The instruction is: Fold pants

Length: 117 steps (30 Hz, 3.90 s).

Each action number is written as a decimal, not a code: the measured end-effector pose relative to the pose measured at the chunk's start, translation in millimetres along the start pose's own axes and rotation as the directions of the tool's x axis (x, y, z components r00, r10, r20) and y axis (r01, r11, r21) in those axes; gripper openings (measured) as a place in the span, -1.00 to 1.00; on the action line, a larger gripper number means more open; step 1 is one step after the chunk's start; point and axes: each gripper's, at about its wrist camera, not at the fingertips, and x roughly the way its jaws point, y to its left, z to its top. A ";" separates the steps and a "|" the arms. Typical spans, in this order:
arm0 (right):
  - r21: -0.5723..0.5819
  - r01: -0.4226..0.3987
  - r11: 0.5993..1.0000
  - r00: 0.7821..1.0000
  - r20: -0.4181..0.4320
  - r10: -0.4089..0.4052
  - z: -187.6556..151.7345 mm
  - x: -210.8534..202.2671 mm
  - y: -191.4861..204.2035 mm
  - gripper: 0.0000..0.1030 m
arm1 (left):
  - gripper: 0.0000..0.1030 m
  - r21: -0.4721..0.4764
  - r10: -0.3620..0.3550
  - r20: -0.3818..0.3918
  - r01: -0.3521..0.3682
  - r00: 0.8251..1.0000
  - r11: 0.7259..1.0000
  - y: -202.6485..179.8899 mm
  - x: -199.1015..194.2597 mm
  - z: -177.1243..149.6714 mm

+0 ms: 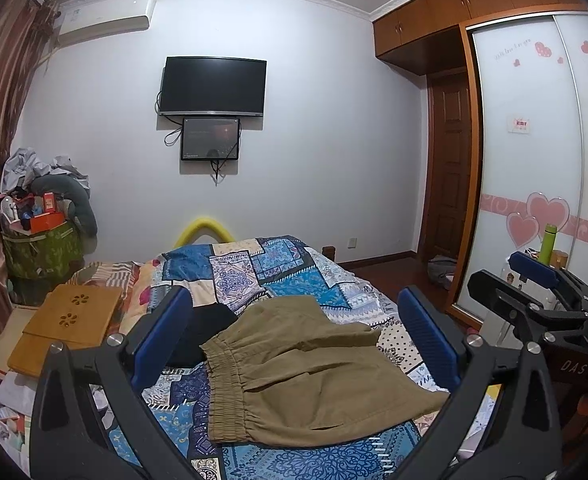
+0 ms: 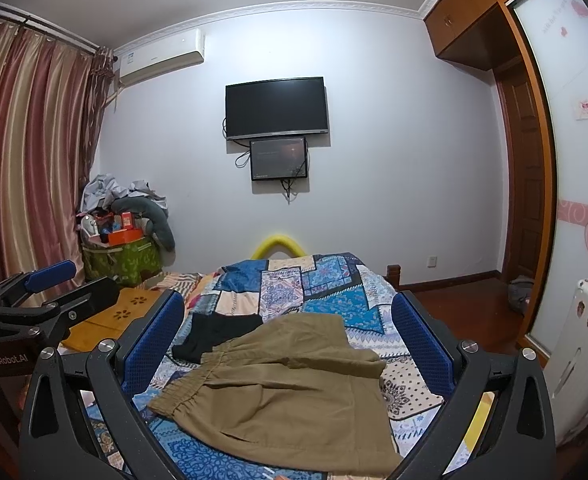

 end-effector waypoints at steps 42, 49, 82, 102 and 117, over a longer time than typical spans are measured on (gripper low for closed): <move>0.015 -0.002 1.000 1.000 -0.008 0.002 0.9 -0.6 -6.3 1.00 | 1.00 -0.011 0.013 -0.007 -0.013 1.000 1.000 -0.3 8.7 -0.4; 0.026 -0.002 1.000 1.000 -0.013 0.002 1.9 2.6 -9.3 1.00 | 1.00 -0.021 0.001 -0.009 -0.001 1.000 1.000 0.5 14.1 -1.0; 0.103 0.050 0.993 0.732 -0.681 0.034 -150.2 262.7 -182.2 0.89 | 0.94 -0.021 0.094 -0.710 -0.155 0.698 0.988 139.8 322.2 -147.0; 0.159 -0.007 0.987 0.623 -0.772 0.129 -197.1 319.8 -188.4 -0.75 | 0.31 -0.006 0.049 -0.722 -0.078 0.690 0.997 136.3 338.9 -177.3; 0.125 -0.016 0.992 0.604 -0.789 0.109 -160.1 308.3 -193.6 -0.37 | 0.52 -0.002 0.034 -0.761 -0.055 0.647 0.999 142.4 335.8 -155.6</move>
